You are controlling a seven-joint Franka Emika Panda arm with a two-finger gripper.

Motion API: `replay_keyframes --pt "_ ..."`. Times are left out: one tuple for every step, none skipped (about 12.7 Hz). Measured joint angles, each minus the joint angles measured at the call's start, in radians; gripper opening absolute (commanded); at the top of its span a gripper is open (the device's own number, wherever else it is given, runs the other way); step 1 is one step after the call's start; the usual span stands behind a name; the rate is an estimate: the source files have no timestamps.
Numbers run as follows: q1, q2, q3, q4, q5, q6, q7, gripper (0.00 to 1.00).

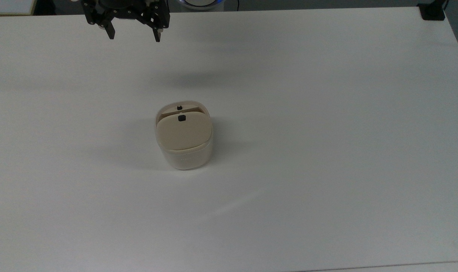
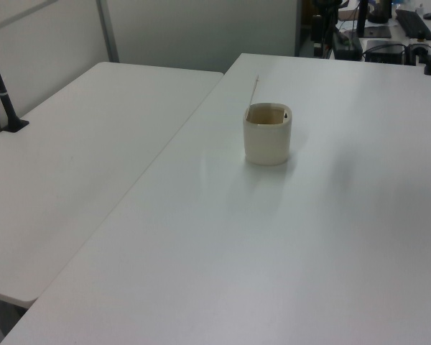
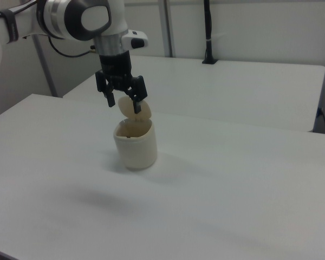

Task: Open the trash bin
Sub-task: 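Lift the gripped lid straight up off the bin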

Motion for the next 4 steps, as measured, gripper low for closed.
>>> replay_keyframes --pt "0.000 0.000 0.000 -0.001 0.000 0.000 0.009 1.00" --pt "-0.001 0.000 0.000 -0.003 0.000 0.000 0.015 1.00" --pt "-0.002 -0.001 0.000 -0.004 0.000 0.000 0.022 1.00" --pt "-0.002 -0.001 0.000 -0.004 0.000 0.000 0.025 1.00"
